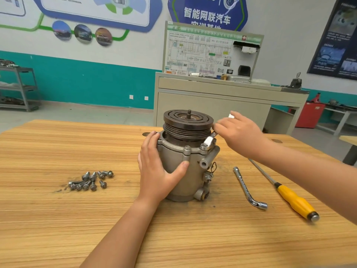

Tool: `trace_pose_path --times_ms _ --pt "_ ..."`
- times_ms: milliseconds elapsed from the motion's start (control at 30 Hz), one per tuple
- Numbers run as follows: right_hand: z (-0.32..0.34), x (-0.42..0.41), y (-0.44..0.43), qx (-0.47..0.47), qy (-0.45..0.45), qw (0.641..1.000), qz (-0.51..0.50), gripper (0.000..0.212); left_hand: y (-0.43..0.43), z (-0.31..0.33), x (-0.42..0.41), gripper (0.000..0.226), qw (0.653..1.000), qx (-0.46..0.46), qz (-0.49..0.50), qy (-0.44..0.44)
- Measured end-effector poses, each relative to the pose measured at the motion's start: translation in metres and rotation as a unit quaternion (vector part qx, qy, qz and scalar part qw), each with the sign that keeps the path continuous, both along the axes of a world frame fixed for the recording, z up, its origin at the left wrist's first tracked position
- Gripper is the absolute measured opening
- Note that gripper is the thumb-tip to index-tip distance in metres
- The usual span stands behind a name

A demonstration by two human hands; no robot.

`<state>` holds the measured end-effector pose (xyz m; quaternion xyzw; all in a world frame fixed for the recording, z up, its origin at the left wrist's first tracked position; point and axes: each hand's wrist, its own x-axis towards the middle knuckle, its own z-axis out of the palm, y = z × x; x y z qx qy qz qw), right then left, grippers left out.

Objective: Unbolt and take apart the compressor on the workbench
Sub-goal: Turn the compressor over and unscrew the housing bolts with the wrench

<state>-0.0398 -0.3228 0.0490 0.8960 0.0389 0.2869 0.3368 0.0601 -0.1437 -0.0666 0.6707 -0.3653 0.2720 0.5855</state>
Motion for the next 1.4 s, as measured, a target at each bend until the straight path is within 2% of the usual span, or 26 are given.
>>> trace_pose_path --times_ms 133,200,267,333,467,567,667,800,900,967,1033,1133,1233,1333,1400 --pt "0.002 -0.009 0.004 0.054 0.014 0.998 0.001 0.028 0.0 0.0 -0.002 0.082 1.0 0.006 0.003 0.0" --pt "0.005 -0.028 0.009 0.142 -0.031 0.989 0.004 0.023 0.001 0.001 -0.003 0.085 1.0 0.009 0.004 0.006" --pt "0.009 -0.048 0.022 0.244 -0.075 0.967 -0.007 0.029 0.0 0.001 -0.003 0.088 1.0 0.011 0.007 0.01" --pt "0.009 -0.065 0.035 0.274 -0.039 0.959 -0.056 0.034 0.001 0.001 -0.003 0.088 1.0 0.013 0.007 0.014" --pt "0.007 -0.086 0.053 0.249 0.108 0.947 -0.17 0.028 0.001 0.001 -0.004 0.088 1.0 0.013 0.005 0.018" --pt "0.003 -0.082 0.06 0.234 0.147 0.938 -0.209 0.032 0.001 0.001 -0.005 0.088 1.0 0.012 0.009 0.017" --pt "0.007 -0.075 0.066 0.199 0.148 0.939 -0.239 0.036 0.001 0.001 -0.005 0.088 1.0 0.011 0.008 0.018" --pt "0.016 -0.073 0.08 0.05 0.168 0.952 -0.25 0.043 0.001 0.001 -0.004 0.088 1.0 0.013 0.008 0.016" --pt "0.017 -0.075 0.089 -0.009 0.194 0.947 -0.255 0.054 0.001 0.001 -0.004 0.088 1.0 0.014 0.01 0.015" --pt "0.014 -0.073 0.088 -0.02 0.196 0.947 -0.252 0.059 0.001 0.002 -0.004 0.088 1.0 0.012 0.011 0.014" --pt "0.012 -0.071 0.082 -0.009 0.18 0.952 -0.246 0.054 0.001 0.002 -0.005 0.088 1.0 0.013 0.01 0.015" --pt "0.012 -0.068 0.068 0.018 0.184 0.953 -0.241 0.039 0.002 0.002 -0.005 0.089 1.0 0.013 0.007 0.02" --pt "0.016 -0.062 0.054 0.001 0.17 0.958 -0.232 0.025 0.001 0.003 -0.005 0.089 1.0 0.008 0.007 0.019" --pt "0.016 -0.041 0.039 -0.01 0.137 0.963 -0.232 0.025 0.0 0.003 -0.005 0.089 1.0 0.007 0.008 0.017" --pt "0.013 -0.026 0.028 0.003 0.116 0.974 -0.195 0.028 0.0 0.002 -0.005 0.088 1.0 0.006 0.007 0.017"
